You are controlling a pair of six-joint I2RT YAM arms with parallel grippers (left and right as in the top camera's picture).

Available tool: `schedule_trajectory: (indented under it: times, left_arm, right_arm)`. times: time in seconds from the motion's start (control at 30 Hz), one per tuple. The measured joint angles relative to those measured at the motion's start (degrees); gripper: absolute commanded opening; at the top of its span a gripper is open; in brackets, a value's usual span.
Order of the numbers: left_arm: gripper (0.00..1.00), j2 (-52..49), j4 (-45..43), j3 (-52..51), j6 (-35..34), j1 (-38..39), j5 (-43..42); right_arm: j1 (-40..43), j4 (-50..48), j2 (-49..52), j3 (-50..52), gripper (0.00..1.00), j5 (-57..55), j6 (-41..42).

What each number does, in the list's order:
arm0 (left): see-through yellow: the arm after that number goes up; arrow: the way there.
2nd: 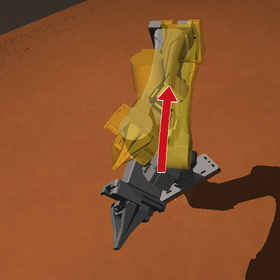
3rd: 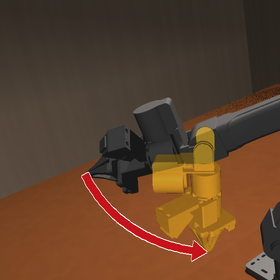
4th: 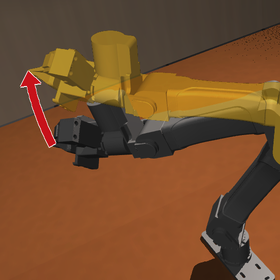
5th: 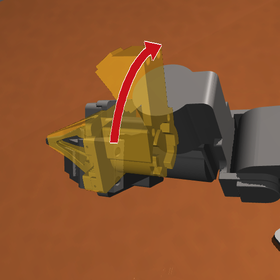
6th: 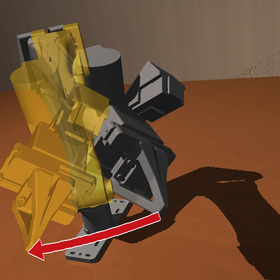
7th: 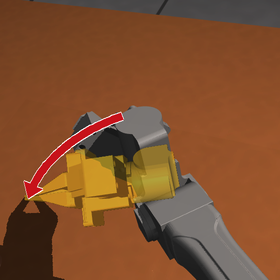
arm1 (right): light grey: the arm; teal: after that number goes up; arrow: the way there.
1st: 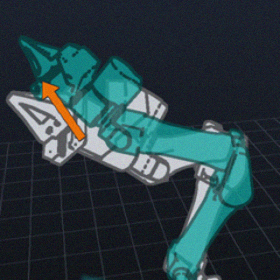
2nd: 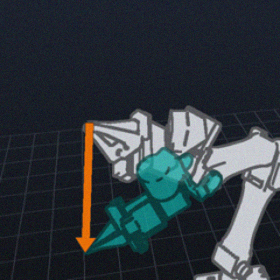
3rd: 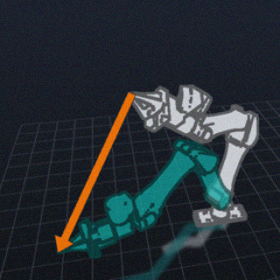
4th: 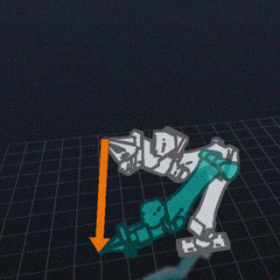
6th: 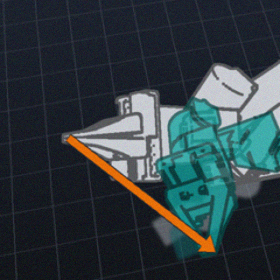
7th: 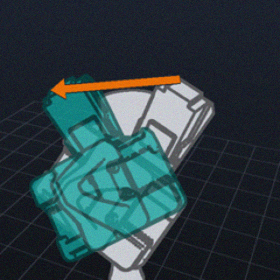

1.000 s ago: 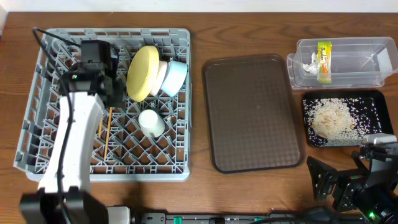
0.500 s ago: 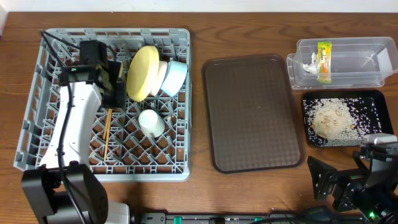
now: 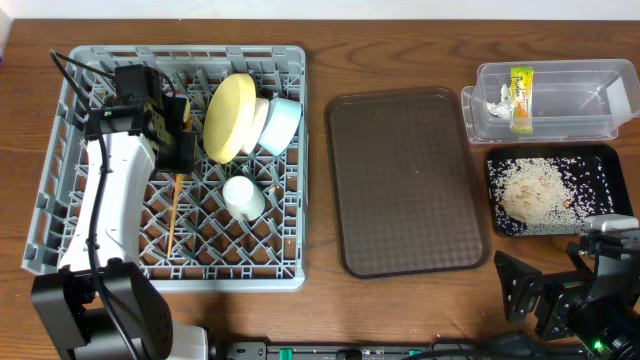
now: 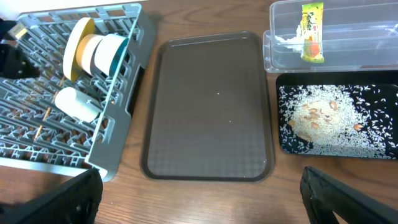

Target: Sort waste into correct bins and load items into the dishwasher

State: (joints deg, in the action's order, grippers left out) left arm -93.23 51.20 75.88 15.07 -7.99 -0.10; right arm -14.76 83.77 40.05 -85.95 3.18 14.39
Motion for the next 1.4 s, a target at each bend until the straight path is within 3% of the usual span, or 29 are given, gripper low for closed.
schedule_trajectory:
  times: [0.4,0.83,0.97,1.4]
  left_arm:
    - [0.70,2.3,-0.7,-0.1,-3.3,0.0,0.4]
    - [0.78,35.7,-0.1,-0.2,-7.6,0.1,-12.4]
    - [0.86,42.9,0.0,-0.2,-8.0,0.1,-15.9]
    - [0.88,46.5,2.6,-0.2,-9.3,0.1,-17.8]
  right_arm:
    - [0.0,1.4,0.0,0.0,0.99,0.0,0.0]
    - [0.0,3.8,0.0,-0.2,0.99,-0.2,0.0]
    - [0.0,3.8,0.0,-0.2,0.99,-0.2,0.0]
    - [0.0,3.8,0.0,-0.2,0.99,-0.2,0.0]
